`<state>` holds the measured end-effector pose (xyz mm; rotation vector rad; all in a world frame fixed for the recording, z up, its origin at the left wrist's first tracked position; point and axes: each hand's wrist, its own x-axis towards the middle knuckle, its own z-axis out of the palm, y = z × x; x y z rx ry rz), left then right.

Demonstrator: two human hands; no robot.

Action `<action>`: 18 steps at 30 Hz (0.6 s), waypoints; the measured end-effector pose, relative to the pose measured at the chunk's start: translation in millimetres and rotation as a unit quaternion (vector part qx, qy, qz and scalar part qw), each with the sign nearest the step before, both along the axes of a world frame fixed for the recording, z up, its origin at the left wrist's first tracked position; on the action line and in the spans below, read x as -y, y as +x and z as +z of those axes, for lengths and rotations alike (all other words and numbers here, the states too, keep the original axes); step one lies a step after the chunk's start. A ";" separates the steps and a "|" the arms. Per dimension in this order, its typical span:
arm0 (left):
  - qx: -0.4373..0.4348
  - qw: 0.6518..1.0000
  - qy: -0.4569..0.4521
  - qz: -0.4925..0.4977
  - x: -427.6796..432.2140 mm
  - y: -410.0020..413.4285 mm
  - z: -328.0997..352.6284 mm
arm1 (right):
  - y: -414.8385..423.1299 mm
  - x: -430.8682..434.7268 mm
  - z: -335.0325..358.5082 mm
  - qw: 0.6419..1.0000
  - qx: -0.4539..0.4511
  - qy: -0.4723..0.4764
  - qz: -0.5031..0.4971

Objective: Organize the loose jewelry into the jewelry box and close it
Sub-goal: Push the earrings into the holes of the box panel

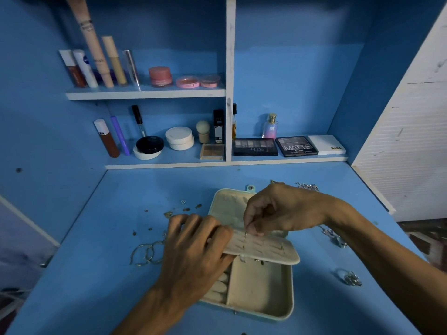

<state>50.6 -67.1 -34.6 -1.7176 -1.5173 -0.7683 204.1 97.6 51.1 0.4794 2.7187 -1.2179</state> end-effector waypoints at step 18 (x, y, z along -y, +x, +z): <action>-0.023 1.000 -0.003 0.015 -0.7 0.5 -1.4 | -18.7 8.3 10.5 0.994 0.079 0.077 0.018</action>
